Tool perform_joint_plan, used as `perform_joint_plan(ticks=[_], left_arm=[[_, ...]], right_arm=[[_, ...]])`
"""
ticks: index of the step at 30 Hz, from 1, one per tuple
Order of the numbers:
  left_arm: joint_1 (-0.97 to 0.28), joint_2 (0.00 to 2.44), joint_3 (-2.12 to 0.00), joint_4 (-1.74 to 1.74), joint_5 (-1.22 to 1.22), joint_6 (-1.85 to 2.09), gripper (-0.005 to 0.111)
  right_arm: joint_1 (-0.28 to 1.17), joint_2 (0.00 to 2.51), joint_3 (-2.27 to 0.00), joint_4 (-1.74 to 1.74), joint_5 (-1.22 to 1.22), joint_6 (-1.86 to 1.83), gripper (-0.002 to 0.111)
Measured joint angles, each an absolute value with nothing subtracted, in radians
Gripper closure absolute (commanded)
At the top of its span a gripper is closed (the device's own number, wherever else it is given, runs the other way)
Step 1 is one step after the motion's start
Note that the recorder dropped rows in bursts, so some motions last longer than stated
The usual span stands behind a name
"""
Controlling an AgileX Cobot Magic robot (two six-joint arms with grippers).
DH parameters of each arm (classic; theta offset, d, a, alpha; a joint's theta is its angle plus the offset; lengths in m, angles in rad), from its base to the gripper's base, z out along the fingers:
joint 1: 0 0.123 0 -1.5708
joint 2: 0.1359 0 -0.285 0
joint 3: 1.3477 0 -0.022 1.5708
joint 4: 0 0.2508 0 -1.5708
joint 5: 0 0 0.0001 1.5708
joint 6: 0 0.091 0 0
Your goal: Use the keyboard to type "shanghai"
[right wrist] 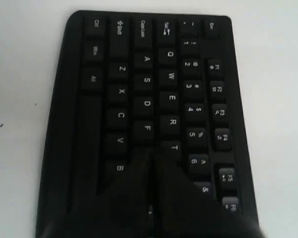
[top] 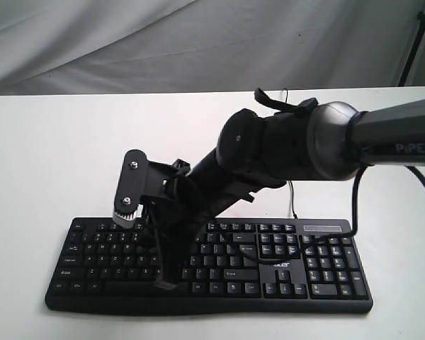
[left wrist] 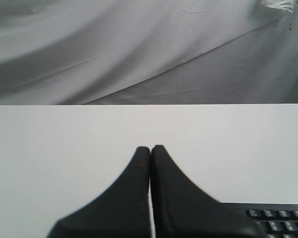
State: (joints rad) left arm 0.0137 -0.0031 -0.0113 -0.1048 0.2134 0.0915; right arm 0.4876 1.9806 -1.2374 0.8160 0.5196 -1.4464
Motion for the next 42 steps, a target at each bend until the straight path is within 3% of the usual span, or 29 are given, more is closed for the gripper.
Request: perform_joint_plan(ticks=[9,42], left_arm=[[0.014,-0.003,-0.011,-0.105,0.213,0.092,0.106],[0.014,-0.003,-0.011,-0.105,0.213,0.092,0.106]], right_arm=[[0.465,1.981,-1.159,0.998,0.523,-1.624,0.108],[0.465,2.018,-1.136,1.079,0.528,-1.738,0.108]])
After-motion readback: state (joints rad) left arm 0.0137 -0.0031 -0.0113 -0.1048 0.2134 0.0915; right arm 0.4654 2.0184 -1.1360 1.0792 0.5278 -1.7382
